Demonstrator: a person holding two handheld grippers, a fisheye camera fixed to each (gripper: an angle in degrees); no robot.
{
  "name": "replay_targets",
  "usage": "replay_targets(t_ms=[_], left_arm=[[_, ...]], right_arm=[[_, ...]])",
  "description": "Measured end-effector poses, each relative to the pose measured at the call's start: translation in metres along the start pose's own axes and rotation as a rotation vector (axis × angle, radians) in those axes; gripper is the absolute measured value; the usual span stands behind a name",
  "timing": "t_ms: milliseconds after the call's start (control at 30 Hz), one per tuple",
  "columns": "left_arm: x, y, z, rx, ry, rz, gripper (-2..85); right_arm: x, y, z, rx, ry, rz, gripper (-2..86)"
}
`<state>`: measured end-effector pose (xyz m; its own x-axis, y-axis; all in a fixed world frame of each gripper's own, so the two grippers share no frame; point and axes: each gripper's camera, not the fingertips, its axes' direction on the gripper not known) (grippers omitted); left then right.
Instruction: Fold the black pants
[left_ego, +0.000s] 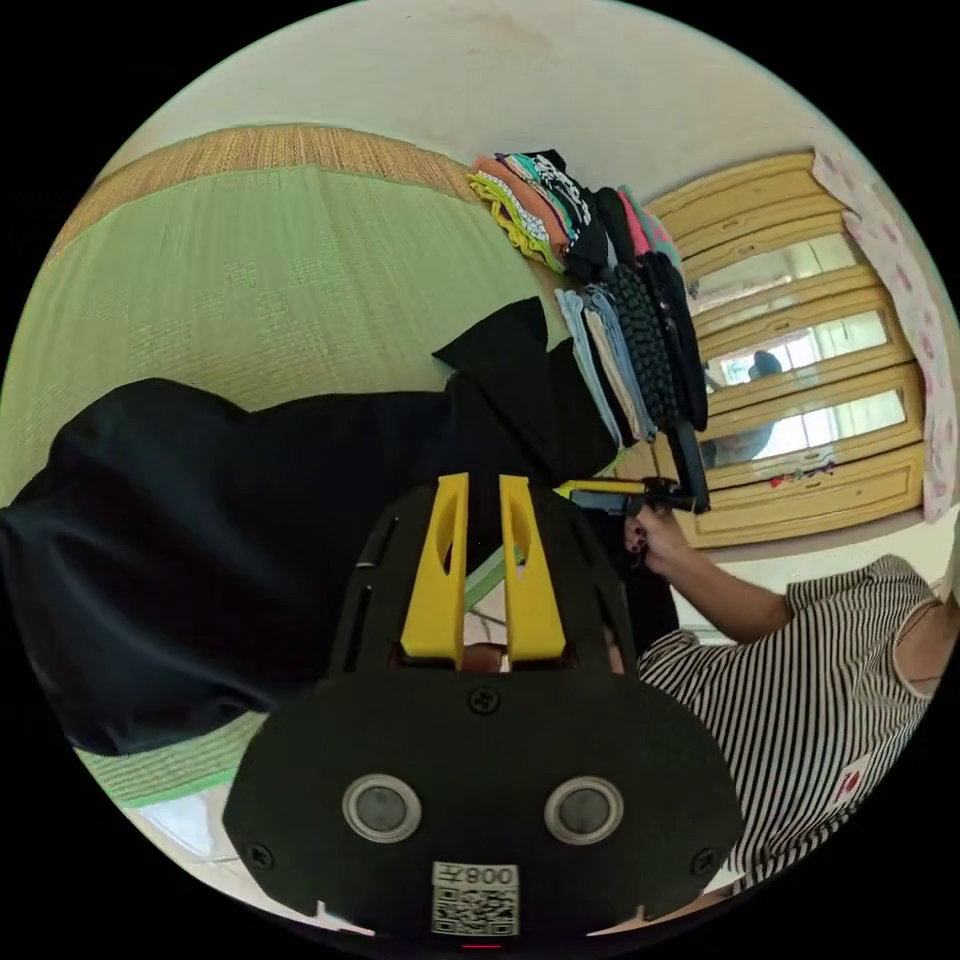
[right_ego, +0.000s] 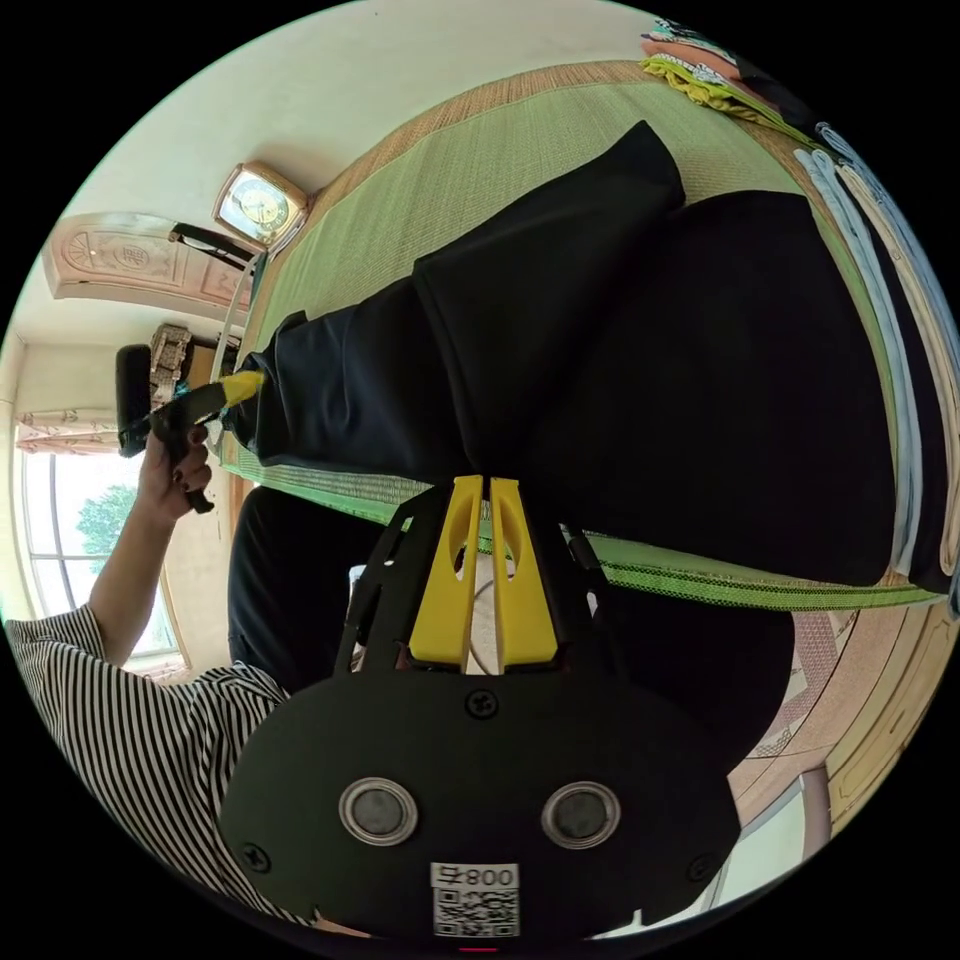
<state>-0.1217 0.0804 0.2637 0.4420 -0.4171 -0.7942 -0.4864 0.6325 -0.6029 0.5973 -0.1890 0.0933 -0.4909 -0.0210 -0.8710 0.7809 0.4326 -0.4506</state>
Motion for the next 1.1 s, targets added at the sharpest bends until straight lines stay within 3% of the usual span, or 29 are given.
replay_targets(t_ms=[133, 367, 633, 867, 1100], left_arm=[[-0.034, -0.062, 0.026, -0.006, 0.107, -0.15, 7.4], [-0.078, -0.123, 0.047, -0.044, 0.115, -0.318, 6.7], [-0.084, -0.153, 0.047, -0.064, 0.153, -0.279, 1.5], [-0.067, -0.162, 0.036, 0.003, 0.314, -0.232, 0.5], [-0.037, -0.177, 0.043, 0.017, 0.421, -0.191, 0.3]], right_arm=[[0.007, 0.005, 0.008, -0.005, -0.012, -0.006, 1.0], [0.014, 0.018, 0.023, -0.018, 0.014, -0.046, 1.0], [0.029, 0.037, 0.034, -0.025, -0.02, -0.04, 1.7], [0.036, 0.064, 0.006, 0.139, 0.082, -0.05, 5.9], [0.002, 0.049, 0.007, 0.307, 0.132, -0.248, 8.8]])
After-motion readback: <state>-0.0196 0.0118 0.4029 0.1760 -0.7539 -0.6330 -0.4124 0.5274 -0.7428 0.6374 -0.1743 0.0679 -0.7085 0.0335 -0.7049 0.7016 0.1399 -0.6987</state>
